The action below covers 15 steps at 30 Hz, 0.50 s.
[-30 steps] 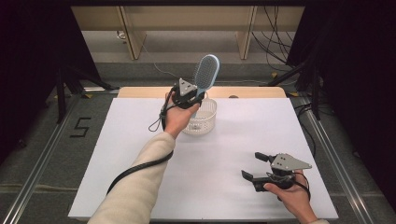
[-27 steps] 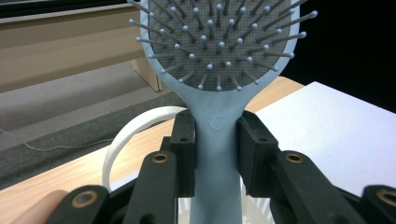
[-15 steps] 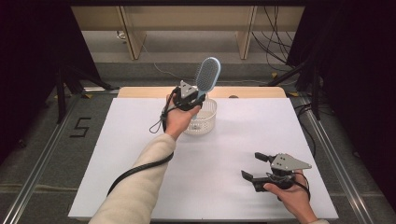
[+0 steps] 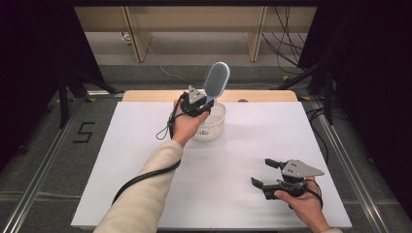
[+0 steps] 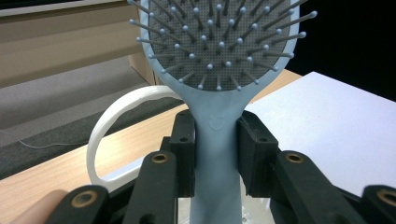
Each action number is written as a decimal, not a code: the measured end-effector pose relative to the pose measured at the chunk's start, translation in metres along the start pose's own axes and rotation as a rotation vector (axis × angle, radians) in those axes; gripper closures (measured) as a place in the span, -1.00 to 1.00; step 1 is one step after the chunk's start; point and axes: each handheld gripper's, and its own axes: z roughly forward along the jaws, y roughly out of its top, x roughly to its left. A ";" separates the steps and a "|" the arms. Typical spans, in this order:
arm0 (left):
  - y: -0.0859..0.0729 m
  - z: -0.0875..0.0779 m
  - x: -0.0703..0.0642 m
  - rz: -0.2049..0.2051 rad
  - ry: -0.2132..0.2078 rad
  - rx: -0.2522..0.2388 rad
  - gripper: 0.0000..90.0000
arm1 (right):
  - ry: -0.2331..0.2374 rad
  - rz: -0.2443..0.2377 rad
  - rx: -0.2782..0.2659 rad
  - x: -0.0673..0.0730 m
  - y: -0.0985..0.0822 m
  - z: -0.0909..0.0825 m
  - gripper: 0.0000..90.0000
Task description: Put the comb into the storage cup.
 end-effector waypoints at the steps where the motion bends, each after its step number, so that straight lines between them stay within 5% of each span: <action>1: -0.001 0.000 0.000 -0.001 -0.002 0.000 0.55 | 0.000 0.000 0.000 0.000 0.000 0.000 -0.68; 15: -0.007 0.003 -0.001 0.001 -0.006 0.014 0.55 | -0.001 0.002 0.000 0.000 0.000 0.000 -0.68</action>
